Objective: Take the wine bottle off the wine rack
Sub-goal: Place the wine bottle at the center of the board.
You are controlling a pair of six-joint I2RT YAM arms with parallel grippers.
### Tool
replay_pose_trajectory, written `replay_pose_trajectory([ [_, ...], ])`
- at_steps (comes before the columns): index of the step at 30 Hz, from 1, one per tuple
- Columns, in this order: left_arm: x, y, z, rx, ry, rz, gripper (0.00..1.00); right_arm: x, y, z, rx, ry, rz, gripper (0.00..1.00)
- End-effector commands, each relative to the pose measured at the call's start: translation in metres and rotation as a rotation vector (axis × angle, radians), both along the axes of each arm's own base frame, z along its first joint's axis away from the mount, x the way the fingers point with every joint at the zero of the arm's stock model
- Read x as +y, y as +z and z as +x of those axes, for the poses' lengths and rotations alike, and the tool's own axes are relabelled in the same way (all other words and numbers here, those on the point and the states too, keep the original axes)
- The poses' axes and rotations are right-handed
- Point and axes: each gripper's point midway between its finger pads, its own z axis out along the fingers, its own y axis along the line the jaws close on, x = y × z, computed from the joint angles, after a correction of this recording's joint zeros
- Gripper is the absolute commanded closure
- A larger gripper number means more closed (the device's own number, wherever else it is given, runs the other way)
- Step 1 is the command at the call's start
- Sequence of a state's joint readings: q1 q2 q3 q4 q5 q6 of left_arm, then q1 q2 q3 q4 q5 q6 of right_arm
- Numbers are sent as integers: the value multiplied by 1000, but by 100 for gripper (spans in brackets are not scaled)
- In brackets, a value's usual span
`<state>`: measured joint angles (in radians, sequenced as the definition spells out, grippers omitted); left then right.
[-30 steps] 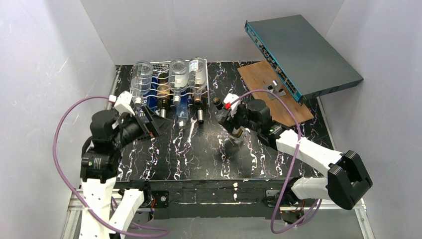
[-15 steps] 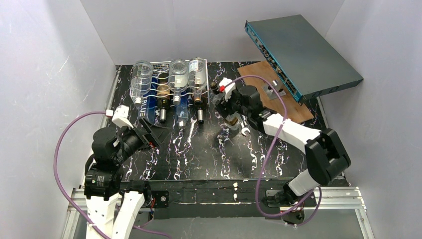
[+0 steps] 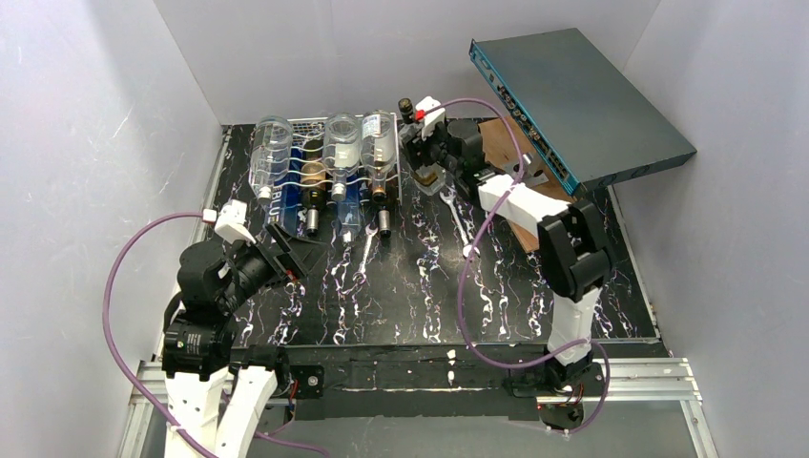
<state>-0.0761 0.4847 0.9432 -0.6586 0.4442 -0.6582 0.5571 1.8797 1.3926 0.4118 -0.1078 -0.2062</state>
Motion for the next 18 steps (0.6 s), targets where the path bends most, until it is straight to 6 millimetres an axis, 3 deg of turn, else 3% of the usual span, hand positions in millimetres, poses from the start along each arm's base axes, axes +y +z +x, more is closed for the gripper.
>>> replay_pose_trajectory([
  [1,3,7,1,-31,10,17,2,-2,113,37,-319,-82,210,99],
  [9,2,3,10,-28,-8,45,2,-12,102,78,-431,-242,243,99],
  [15,1,1,14,-27,-15,55,2,-16,93,91,-433,-302,298,98],
  [18,1,0,15,-28,-16,58,2,-20,85,95,-419,-332,312,81],
])
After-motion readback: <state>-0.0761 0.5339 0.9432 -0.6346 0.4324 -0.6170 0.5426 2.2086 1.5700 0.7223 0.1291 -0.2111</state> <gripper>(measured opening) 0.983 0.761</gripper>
